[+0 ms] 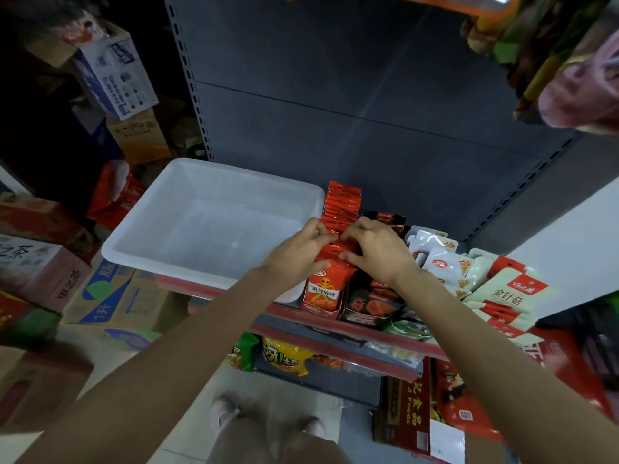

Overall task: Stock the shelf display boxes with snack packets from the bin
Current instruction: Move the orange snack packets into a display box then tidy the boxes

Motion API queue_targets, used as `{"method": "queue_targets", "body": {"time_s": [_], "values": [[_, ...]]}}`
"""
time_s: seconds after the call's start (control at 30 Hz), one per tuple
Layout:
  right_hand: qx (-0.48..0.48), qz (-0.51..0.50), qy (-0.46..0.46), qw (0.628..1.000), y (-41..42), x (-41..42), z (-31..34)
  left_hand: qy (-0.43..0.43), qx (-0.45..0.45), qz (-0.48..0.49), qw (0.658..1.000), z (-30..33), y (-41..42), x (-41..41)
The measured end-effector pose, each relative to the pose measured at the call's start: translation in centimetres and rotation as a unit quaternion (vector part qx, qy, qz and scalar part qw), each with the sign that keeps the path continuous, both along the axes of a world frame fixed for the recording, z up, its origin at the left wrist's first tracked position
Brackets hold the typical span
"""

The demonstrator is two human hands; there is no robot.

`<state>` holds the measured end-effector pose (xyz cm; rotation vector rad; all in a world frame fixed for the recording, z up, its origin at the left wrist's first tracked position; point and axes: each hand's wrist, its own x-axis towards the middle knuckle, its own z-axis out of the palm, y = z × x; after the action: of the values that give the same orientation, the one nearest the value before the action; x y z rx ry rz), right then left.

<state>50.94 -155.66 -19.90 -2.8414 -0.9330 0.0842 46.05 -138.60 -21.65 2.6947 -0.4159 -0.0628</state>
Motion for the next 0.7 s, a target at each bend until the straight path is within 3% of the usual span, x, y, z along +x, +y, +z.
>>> {"method": "queue_targets", "body": {"time_s": [0.17, 0.33, 0.4, 0.5, 0.57, 0.7], "values": [[-0.104, -0.007, -0.023, 0.994, 0.8, -0.1, -0.1, 0.051, -0.091, 0.017, 0.994, -0.1, -0.1, -0.4], [-0.061, -0.019, 0.019, 0.998, 0.8, 0.2, -0.3, 0.051, -0.094, 0.017, 0.994, -0.2, 0.3, -0.7], [-0.054, -0.016, 0.02, 0.998, 0.8, -0.3, -0.5, 0.038, -0.052, 0.016, 0.998, -0.4, 0.4, -0.6], [0.099, -0.055, 0.051, 0.992, 0.0, -1.1, 0.2, -0.001, 0.025, 0.004, 1.0, -0.4, 0.2, -0.4], [0.178, -0.109, 0.026, 0.978, -1.6, -1.0, 1.3, -0.01, 0.019, -0.008, 1.0, -0.3, -0.2, -0.6], [0.11, -0.162, 0.007, 0.981, -4.9, 0.4, 3.0, -0.028, -0.041, -0.015, 0.999, 0.1, -1.9, -0.2]]}}
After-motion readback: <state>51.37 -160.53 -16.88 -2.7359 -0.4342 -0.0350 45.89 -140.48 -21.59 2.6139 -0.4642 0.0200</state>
